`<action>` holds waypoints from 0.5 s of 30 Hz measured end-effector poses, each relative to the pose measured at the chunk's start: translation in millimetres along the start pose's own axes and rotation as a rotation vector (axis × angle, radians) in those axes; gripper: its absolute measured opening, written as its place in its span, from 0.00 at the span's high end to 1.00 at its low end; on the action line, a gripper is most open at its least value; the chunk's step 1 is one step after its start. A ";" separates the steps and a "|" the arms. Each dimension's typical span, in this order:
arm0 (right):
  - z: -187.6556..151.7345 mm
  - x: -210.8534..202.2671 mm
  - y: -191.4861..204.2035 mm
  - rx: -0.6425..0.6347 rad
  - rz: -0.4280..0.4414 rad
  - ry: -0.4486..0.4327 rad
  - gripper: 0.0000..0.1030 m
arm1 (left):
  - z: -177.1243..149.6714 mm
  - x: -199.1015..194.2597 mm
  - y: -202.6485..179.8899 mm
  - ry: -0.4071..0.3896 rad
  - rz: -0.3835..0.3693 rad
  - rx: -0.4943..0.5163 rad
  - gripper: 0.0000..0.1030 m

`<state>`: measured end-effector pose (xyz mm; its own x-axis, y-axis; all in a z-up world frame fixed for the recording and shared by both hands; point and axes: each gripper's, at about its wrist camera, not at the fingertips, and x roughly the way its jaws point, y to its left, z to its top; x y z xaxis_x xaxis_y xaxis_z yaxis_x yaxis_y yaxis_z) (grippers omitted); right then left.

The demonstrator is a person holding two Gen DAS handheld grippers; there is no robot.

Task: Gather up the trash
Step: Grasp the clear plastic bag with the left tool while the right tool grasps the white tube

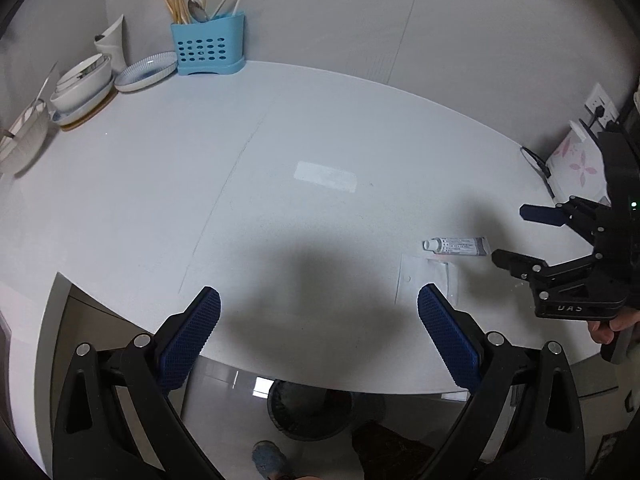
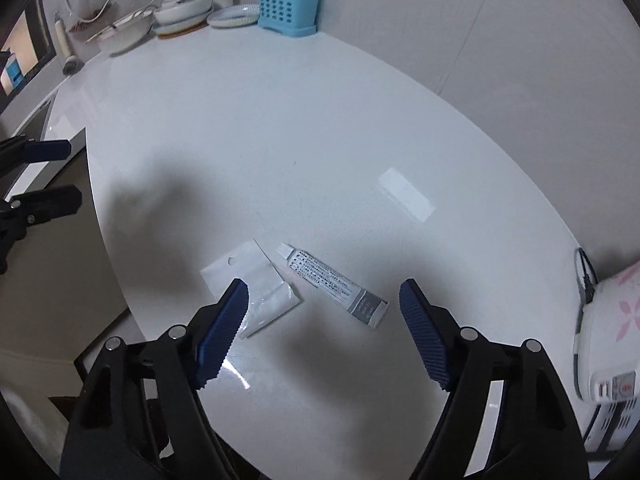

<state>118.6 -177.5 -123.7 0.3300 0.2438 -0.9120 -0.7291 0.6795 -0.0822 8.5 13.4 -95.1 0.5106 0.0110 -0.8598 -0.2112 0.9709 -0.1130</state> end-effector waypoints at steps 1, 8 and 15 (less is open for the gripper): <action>2.3 9.9 -4.5 -0.011 0.030 0.019 0.32 | 0.8 2.2 -2.5 0.004 0.009 -0.016 0.06; 15.1 55.7 -18.9 -0.082 0.160 0.094 0.43 | -2.3 8.0 -21.6 0.025 0.084 -0.082 0.06; 21.4 84.6 -19.8 -0.127 0.221 0.148 0.67 | -1.9 13.9 -44.6 0.050 0.123 -0.121 0.06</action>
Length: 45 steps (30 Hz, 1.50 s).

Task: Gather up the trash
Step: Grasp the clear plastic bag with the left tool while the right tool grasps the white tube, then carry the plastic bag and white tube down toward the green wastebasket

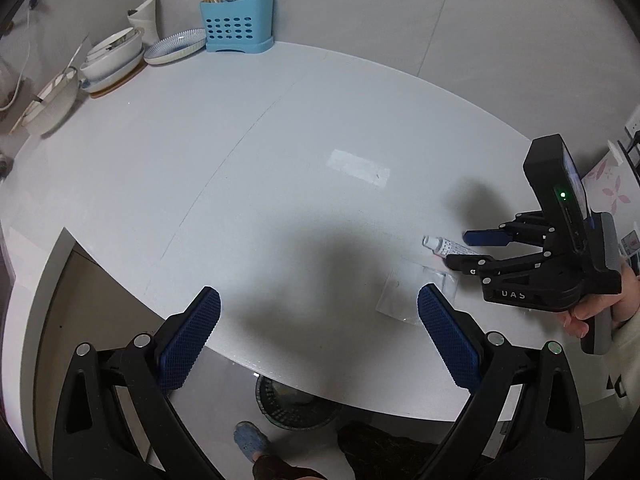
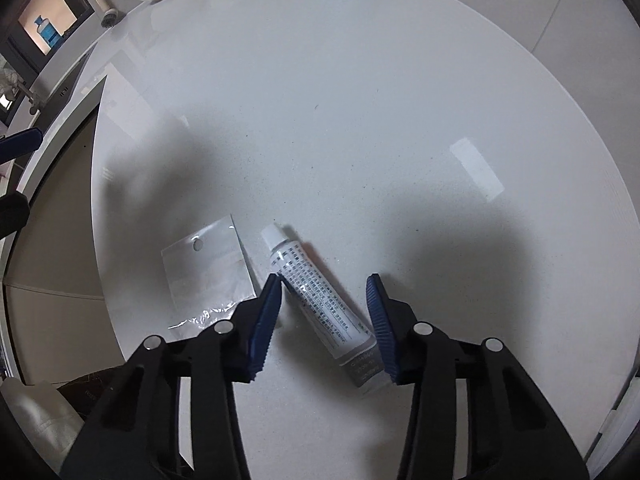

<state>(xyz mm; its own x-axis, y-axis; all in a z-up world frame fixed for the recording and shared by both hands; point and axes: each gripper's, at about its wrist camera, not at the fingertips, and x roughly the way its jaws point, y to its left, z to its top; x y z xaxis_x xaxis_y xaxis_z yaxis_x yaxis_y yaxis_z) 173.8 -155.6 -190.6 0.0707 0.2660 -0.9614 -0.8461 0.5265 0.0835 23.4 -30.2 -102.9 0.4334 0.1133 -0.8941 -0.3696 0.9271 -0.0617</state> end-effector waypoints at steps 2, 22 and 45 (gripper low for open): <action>-0.1 -0.6 0.5 -0.009 0.010 0.001 0.76 | 0.3 3.0 -7.5 0.008 0.007 -0.003 0.06; -56.2 -100.8 -64.3 0.215 -0.015 -0.217 0.81 | -4.5 89.9 -95.7 0.166 -0.032 0.194 0.06; -90.1 -138.2 -70.6 0.335 -0.035 -0.300 0.81 | -2.4 107.2 -117.4 0.282 -0.025 0.227 0.89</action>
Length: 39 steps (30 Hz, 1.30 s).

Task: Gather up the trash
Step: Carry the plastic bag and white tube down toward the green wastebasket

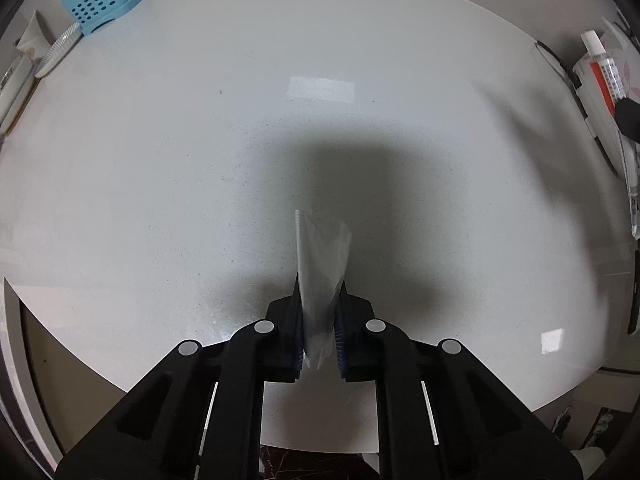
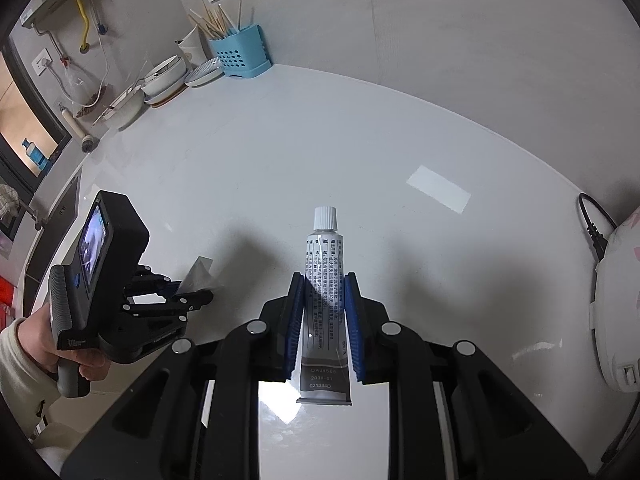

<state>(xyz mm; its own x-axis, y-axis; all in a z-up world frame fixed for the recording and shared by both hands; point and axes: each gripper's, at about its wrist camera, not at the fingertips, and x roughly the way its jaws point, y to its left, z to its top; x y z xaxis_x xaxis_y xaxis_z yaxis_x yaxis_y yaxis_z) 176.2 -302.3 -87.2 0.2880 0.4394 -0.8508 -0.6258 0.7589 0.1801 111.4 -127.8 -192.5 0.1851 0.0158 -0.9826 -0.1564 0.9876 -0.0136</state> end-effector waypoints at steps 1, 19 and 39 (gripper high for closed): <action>-0.2 -1.1 0.4 0.005 -0.001 -0.002 0.81 | 0.3 0.0 1.9 -0.001 -0.002 -0.013 0.89; -15.1 -38.3 23.3 0.150 -0.101 -0.113 0.81 | -1.7 -87.7 26.8 -0.228 -0.101 -0.011 0.89; -54.3 -65.2 165.9 0.286 -0.250 -0.274 0.81 | -72.3 -175.7 105.4 -0.383 -0.147 0.095 0.89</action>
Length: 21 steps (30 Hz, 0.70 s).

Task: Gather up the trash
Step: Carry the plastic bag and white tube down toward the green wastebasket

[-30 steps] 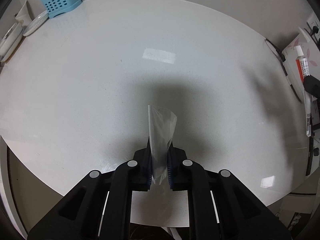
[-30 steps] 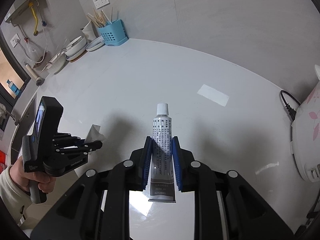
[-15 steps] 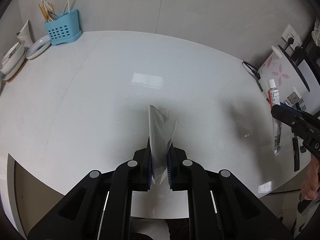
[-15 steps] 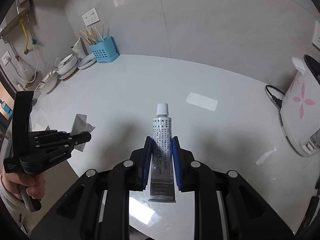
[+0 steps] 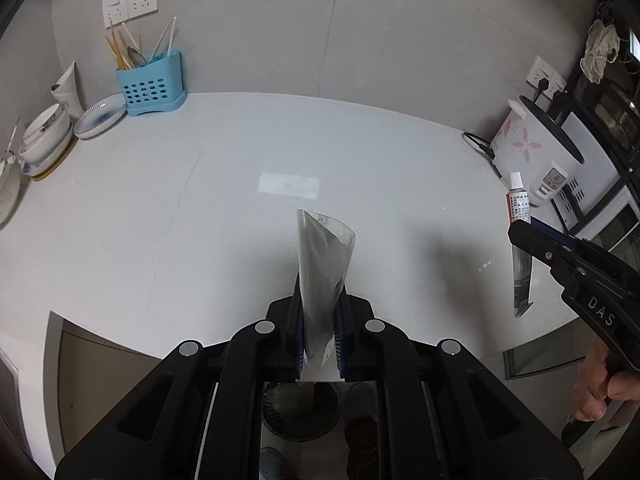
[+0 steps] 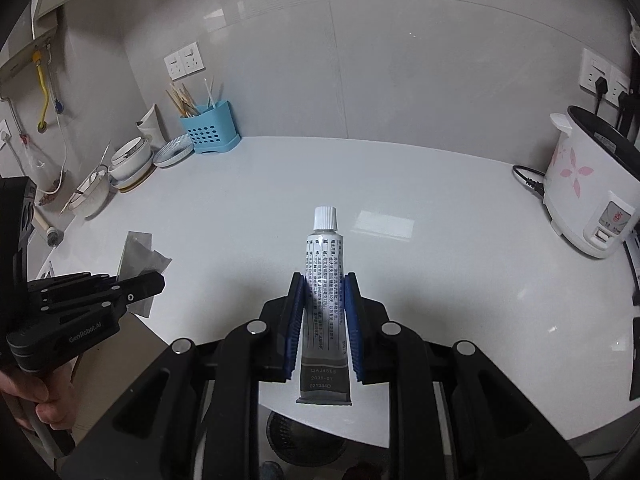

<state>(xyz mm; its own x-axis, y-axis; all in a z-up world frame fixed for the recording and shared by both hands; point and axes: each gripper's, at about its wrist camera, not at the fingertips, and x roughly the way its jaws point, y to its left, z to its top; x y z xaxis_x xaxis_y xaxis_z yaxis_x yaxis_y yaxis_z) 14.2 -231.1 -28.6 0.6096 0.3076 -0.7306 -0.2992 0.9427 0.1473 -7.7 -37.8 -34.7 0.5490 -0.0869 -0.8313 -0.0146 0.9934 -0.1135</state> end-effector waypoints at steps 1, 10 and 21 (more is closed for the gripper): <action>-5.4 -3.7 8.4 0.007 -0.007 -0.004 0.81 | -5.8 -5.2 5.4 0.000 -0.003 0.005 0.89; -67.7 -33.3 73.2 0.053 -0.049 -0.007 0.81 | -64.8 -40.3 46.1 0.019 -0.083 0.063 0.89; -158.3 -24.5 99.4 0.105 -0.071 0.129 0.81 | -144.8 -34.7 67.8 0.089 -0.139 0.083 0.89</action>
<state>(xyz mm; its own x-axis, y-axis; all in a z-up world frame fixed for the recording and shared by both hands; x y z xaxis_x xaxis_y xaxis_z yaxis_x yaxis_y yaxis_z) -146.7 -165.3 -101.7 0.5254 0.2267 -0.8201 -0.1760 0.9720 0.1559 -148.8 21.8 -92.4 0.4650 -0.2261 -0.8559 0.1269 0.9739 -0.1883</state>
